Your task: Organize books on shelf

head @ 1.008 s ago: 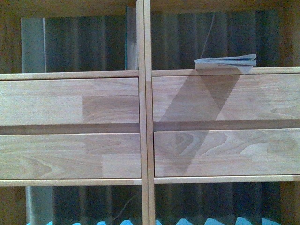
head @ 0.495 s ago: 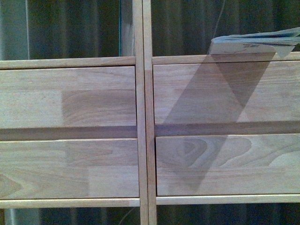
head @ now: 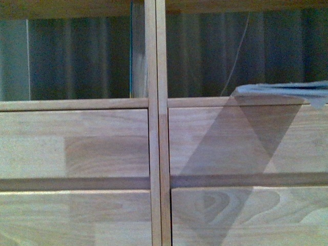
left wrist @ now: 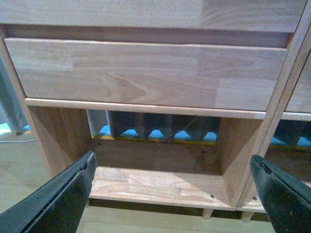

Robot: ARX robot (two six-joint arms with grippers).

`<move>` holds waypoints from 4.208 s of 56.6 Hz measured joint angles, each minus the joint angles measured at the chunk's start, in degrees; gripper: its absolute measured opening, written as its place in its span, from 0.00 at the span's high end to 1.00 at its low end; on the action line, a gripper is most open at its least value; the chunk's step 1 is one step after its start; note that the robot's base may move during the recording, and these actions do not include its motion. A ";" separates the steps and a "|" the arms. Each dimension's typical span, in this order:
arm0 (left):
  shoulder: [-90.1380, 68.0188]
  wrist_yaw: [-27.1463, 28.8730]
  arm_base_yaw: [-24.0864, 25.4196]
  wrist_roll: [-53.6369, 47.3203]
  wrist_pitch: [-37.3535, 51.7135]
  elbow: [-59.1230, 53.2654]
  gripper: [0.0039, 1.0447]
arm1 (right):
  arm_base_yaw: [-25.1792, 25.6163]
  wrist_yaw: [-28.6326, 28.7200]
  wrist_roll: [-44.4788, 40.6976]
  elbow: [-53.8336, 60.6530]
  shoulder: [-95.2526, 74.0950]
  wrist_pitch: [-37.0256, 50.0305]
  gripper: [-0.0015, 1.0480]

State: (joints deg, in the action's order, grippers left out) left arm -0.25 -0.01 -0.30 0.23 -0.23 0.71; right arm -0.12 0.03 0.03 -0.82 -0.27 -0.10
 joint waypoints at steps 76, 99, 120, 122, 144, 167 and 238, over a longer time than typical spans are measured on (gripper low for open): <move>0.00 0.02 0.00 0.00 0.00 0.00 0.07 | -7.67 7.89 72.81 -45.79 -84.98 43.12 0.07; 0.00 0.02 0.00 0.00 0.00 0.00 0.07 | -2.69 4.20 74.82 -47.34 -86.88 42.36 0.07; 0.00 0.02 0.00 0.00 0.00 0.00 0.07 | -0.70 3.98 75.69 -45.46 -86.03 42.38 0.13; 0.00 0.02 0.00 0.00 0.00 0.00 0.07 | -0.90 4.00 75.69 -45.44 -85.90 42.36 0.18; 0.00 0.02 0.00 0.00 0.00 0.00 0.07 | -2.56 4.20 75.82 -45.27 -84.08 41.62 0.73; 0.00 0.02 0.00 0.00 0.00 0.00 0.07 | -2.56 6.67 76.91 -44.04 -82.53 42.36 0.93; -83.30 -32.33 -17.46 48.02 31.65 57.24 0.07 | -9.62 29.40 72.17 -33.53 -69.37 60.26 0.93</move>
State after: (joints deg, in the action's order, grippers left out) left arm -83.55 -32.34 -17.76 48.25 31.42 57.95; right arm -9.74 29.43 72.20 -34.35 -69.65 60.16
